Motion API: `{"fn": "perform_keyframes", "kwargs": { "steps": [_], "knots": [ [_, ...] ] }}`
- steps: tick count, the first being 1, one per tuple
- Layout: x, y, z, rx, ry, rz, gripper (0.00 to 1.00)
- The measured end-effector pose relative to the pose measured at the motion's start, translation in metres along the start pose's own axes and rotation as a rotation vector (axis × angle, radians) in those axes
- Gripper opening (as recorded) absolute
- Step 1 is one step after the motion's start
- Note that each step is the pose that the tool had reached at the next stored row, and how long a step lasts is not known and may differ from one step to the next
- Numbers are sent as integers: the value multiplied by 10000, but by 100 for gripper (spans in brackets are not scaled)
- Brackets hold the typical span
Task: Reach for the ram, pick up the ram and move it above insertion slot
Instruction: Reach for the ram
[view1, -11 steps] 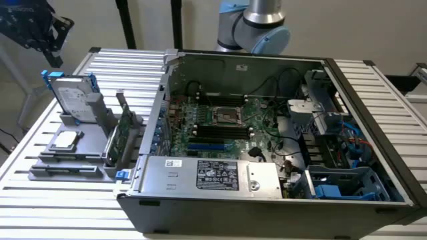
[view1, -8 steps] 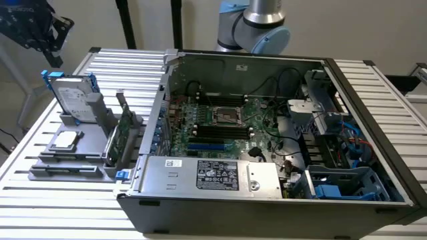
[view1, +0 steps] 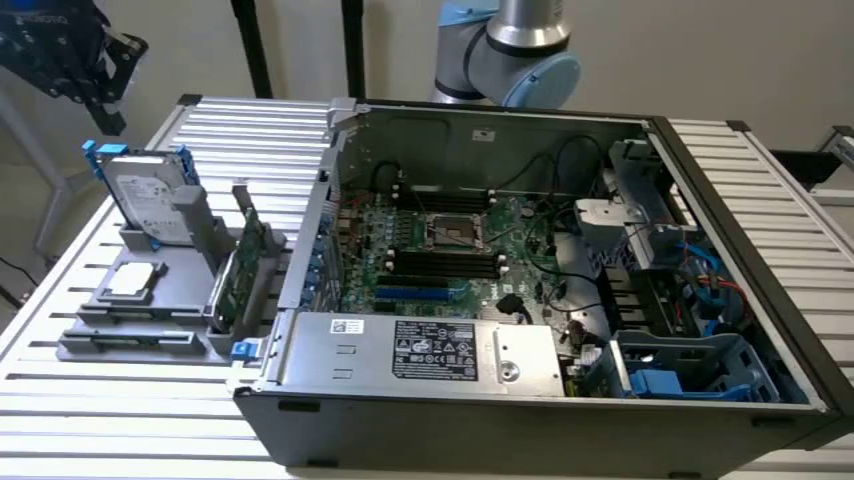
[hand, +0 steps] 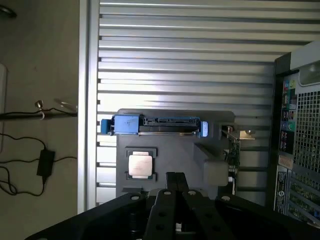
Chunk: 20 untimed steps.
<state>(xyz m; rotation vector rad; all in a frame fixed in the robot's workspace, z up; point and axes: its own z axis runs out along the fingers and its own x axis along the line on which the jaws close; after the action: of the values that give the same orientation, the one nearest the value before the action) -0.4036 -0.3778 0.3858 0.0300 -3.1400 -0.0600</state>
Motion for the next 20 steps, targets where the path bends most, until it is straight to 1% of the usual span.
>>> {"fn": "perform_keyframes", "kwargs": {
  "steps": [2,4,6,15,20],
  "knots": [
    [0,-10,-2,1,4,1,11],
    [-6,-57,-2,0,8,2,11],
    [-10,-121,-5,0,14,2,11],
    [-6,-523,-10,0,18,2,11],
    [-3,-751,9,-1,17,2,11]
  ]
}}
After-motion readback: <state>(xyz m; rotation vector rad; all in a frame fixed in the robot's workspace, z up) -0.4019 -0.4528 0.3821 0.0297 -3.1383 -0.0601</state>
